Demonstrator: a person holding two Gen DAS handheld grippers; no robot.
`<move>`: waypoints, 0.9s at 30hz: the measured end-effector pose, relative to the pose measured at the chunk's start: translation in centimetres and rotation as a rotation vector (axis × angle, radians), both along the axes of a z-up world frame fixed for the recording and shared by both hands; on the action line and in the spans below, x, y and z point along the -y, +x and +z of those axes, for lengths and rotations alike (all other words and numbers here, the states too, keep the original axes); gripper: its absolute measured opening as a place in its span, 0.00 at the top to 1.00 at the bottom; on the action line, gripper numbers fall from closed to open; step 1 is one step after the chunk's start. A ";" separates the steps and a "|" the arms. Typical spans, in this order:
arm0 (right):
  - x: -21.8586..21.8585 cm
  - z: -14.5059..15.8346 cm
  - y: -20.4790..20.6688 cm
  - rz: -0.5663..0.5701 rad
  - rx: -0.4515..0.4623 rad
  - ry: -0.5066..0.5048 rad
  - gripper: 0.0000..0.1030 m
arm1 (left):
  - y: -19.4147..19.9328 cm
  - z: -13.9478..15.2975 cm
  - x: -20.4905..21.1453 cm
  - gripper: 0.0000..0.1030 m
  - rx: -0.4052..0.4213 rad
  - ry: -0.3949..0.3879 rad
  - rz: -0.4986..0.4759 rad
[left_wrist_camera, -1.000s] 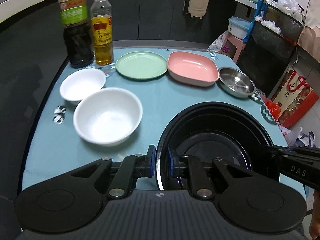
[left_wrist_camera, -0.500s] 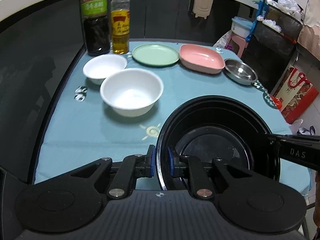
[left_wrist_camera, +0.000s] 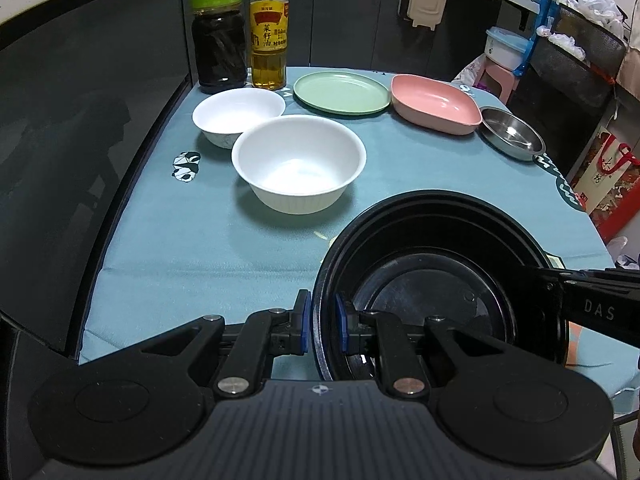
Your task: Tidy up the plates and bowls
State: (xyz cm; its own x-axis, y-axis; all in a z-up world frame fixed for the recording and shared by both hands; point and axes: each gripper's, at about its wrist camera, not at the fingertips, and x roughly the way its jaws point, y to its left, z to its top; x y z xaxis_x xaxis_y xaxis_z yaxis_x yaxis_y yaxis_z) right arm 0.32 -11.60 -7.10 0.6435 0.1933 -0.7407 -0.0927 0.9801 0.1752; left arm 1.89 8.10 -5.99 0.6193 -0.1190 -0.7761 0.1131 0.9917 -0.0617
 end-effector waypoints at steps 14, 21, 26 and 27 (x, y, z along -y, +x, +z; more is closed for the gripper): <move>0.2 -0.5 0.7 -0.022 -0.018 0.003 0.87 | 0.8 -0.3 0.0 0.81 -0.004 0.018 0.009; 1.0 0.5 0.6 -0.043 0.026 0.005 0.64 | 0.7 0.3 -0.5 0.74 0.030 0.038 0.032; 1.2 1.5 0.7 -0.043 0.061 0.000 0.64 | 0.7 1.1 -0.8 0.74 0.060 0.045 0.047; 1.2 1.6 0.8 -0.043 0.064 0.000 0.64 | 0.7 1.2 -0.9 0.74 0.065 0.049 0.050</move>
